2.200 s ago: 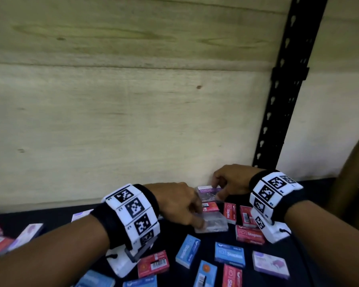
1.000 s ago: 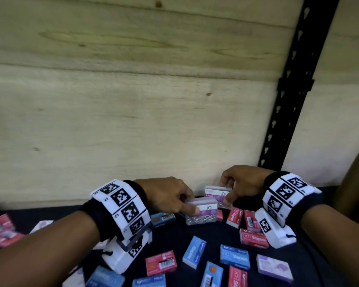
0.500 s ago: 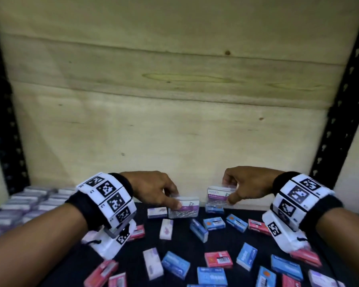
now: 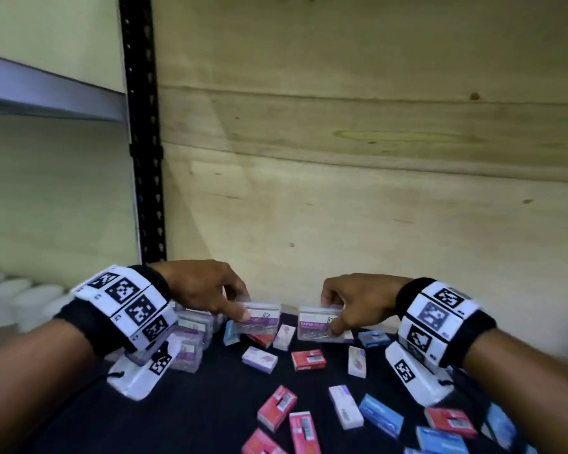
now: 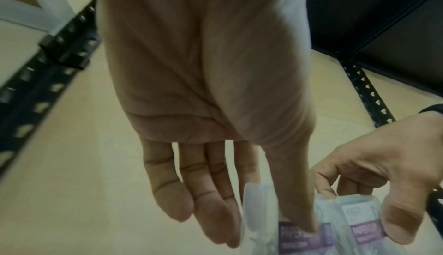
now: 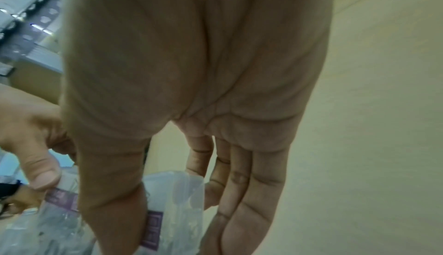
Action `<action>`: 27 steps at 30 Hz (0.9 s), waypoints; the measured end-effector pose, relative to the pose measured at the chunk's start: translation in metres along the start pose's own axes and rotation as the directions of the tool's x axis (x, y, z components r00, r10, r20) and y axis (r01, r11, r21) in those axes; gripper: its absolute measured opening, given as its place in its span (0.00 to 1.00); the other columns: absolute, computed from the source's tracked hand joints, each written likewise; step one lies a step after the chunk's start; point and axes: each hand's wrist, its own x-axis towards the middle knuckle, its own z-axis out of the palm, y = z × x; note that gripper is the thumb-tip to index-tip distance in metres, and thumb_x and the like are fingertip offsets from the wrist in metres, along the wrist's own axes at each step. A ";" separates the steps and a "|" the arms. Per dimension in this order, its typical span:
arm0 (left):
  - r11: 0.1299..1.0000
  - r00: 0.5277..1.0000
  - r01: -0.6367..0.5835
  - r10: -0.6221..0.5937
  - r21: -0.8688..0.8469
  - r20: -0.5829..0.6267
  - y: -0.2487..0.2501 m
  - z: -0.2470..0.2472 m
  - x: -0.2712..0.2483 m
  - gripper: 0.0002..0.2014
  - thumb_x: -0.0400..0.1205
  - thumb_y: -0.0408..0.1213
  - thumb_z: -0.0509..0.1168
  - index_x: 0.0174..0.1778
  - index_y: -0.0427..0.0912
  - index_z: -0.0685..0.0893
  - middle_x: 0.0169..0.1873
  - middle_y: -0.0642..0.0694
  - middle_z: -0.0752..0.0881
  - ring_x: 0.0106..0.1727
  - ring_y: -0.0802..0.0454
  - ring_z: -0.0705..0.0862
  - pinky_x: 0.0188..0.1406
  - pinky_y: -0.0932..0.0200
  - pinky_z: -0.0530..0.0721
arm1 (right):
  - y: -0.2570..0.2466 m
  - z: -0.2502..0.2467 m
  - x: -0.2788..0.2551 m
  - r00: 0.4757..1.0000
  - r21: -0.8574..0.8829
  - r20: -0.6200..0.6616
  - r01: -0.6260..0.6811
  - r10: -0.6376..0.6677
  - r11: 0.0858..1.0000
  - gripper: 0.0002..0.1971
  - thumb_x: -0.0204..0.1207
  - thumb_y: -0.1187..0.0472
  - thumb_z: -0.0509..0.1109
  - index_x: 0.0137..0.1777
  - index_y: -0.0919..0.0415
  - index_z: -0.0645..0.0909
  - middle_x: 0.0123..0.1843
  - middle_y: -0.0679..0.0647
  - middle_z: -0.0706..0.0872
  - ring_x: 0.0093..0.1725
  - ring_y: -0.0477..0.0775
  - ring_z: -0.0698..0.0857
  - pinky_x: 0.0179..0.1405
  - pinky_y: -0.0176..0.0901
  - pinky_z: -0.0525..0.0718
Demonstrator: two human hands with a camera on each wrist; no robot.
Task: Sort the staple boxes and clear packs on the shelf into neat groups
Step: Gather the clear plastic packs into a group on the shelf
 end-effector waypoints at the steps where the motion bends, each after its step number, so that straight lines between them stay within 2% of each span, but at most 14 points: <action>1: 1.000 1.000 0.025 -0.025 -0.003 0.005 -0.009 -0.001 -0.009 0.17 0.77 0.62 0.68 0.56 0.58 0.87 0.45 0.59 0.89 0.46 0.58 0.86 0.47 0.64 0.81 | -0.010 0.001 0.005 1.000 0.004 0.011 0.016 -0.016 1.000 0.18 0.72 0.50 0.77 0.58 0.48 0.75 0.55 0.48 0.86 0.47 0.47 0.82 0.42 0.41 0.77; 3: 0.998 0.998 0.065 -0.064 -0.022 0.014 -0.025 -0.002 -0.025 0.17 0.76 0.64 0.69 0.54 0.59 0.87 0.44 0.57 0.90 0.45 0.58 0.87 0.48 0.62 0.82 | -0.029 0.004 0.013 0.998 0.019 0.029 0.048 -0.048 0.999 0.17 0.72 0.50 0.77 0.57 0.47 0.75 0.54 0.48 0.86 0.49 0.48 0.83 0.45 0.43 0.79; 5: 0.994 0.995 0.103 -0.102 -0.023 0.019 -0.038 -0.003 -0.039 0.16 0.75 0.62 0.71 0.52 0.58 0.88 0.41 0.60 0.89 0.41 0.62 0.86 0.44 0.67 0.82 | -0.047 0.006 0.018 0.996 0.027 0.041 0.081 -0.082 0.996 0.17 0.73 0.50 0.77 0.57 0.47 0.75 0.54 0.48 0.86 0.50 0.49 0.83 0.48 0.46 0.80; 8: 0.985 0.984 0.173 -0.171 -0.023 0.049 -0.057 -0.004 -0.059 0.14 0.73 0.59 0.74 0.50 0.57 0.88 0.40 0.58 0.89 0.37 0.63 0.85 0.36 0.72 0.78 | -0.076 0.013 0.025 0.987 0.042 0.057 0.147 -0.149 0.988 0.17 0.74 0.51 0.76 0.60 0.50 0.77 0.54 0.49 0.88 0.49 0.50 0.84 0.45 0.43 0.80; 10: 0.973 0.970 0.230 -0.227 -0.019 0.090 -0.067 -0.002 -0.069 0.14 0.72 0.57 0.76 0.49 0.58 0.88 0.39 0.58 0.90 0.37 0.60 0.86 0.38 0.68 0.79 | -0.091 0.018 0.028 0.977 0.050 0.072 0.196 -0.200 0.979 0.16 0.75 0.52 0.75 0.59 0.52 0.78 0.51 0.49 0.89 0.44 0.48 0.84 0.40 0.40 0.79; 12: 0.959 0.952 0.282 -0.279 -0.006 0.130 -0.076 0.002 -0.077 0.13 0.71 0.55 0.78 0.48 0.58 0.88 0.40 0.58 0.90 0.42 0.56 0.88 0.43 0.64 0.80 | -0.106 0.026 0.032 0.964 0.060 0.098 0.243 -0.248 0.968 0.14 0.75 0.53 0.74 0.59 0.54 0.80 0.48 0.50 0.89 0.39 0.46 0.82 0.37 0.38 0.77; 16: 0.935 0.921 0.350 -0.355 0.059 0.162 -0.092 0.011 -0.087 0.14 0.69 0.53 0.79 0.48 0.58 0.88 0.38 0.59 0.89 0.43 0.56 0.88 0.43 0.67 0.80 | -0.130 0.043 0.037 0.946 0.073 0.120 0.295 -0.302 0.953 0.15 0.74 0.53 0.76 0.58 0.56 0.82 0.43 0.50 0.89 0.37 0.46 0.82 0.37 0.40 0.78; 20: 0.910 0.895 0.400 -0.413 0.106 0.169 -0.106 0.018 -0.092 0.16 0.67 0.53 0.80 0.48 0.58 0.89 0.45 0.57 0.90 0.50 0.53 0.89 0.50 0.62 0.83 | -0.146 0.053 0.043 0.931 0.039 0.147 0.333 -0.335 0.942 0.15 0.75 0.51 0.76 0.57 0.58 0.84 0.49 0.53 0.92 0.44 0.52 0.87 0.48 0.46 0.85; 23: 0.896 0.877 0.432 -0.444 0.100 0.182 -0.114 0.022 -0.097 0.14 0.67 0.50 0.81 0.46 0.58 0.88 0.47 0.53 0.91 0.48 0.54 0.89 0.52 0.61 0.84 | -0.153 0.056 0.045 0.927 0.019 0.145 0.347 -0.346 0.938 0.16 0.76 0.49 0.75 0.59 0.58 0.84 0.51 0.53 0.92 0.52 0.53 0.88 0.52 0.48 0.85; 27: 0.886 0.866 0.451 -0.463 0.106 0.189 -0.119 0.026 -0.100 0.14 0.69 0.48 0.80 0.49 0.56 0.89 0.50 0.50 0.91 0.44 0.57 0.86 0.52 0.61 0.84 | -0.160 0.060 0.047 0.927 -0.009 0.158 0.345 -0.340 0.938 0.16 0.77 0.48 0.74 0.59 0.57 0.84 0.50 0.53 0.93 0.53 0.54 0.89 0.52 0.48 0.85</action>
